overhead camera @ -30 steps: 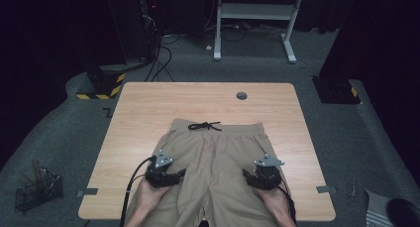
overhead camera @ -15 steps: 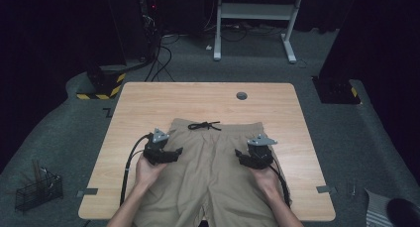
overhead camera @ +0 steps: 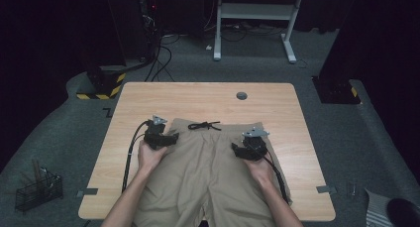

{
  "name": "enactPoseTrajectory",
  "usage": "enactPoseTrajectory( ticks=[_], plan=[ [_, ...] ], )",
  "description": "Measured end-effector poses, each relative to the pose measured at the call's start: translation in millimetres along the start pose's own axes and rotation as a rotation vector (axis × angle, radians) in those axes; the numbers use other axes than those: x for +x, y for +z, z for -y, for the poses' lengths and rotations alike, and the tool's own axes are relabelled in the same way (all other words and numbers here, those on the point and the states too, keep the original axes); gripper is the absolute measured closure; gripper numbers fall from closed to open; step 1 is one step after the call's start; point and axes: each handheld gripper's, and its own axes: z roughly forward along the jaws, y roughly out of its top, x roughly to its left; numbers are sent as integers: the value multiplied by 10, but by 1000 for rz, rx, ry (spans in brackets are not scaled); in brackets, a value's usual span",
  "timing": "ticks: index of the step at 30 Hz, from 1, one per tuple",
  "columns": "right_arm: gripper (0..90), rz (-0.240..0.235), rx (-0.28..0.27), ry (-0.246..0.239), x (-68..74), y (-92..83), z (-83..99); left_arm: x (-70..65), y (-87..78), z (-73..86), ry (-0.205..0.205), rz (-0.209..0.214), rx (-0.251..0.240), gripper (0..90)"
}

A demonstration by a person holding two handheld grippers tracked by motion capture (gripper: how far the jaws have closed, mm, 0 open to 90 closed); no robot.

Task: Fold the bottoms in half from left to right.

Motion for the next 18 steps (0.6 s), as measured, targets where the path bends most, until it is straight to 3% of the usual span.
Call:
enactPoseTrajectory(
  ticks=[10, 18],
  plan=[
    [348, 8, 25, -26, -16, 103, 85, 92, 114, 42, -15, 15, 13, 336],
    [346, -2, 27, -14, -35, 107, 86, 77, 161, 74, 47, 3, 18, 422]
  ],
)
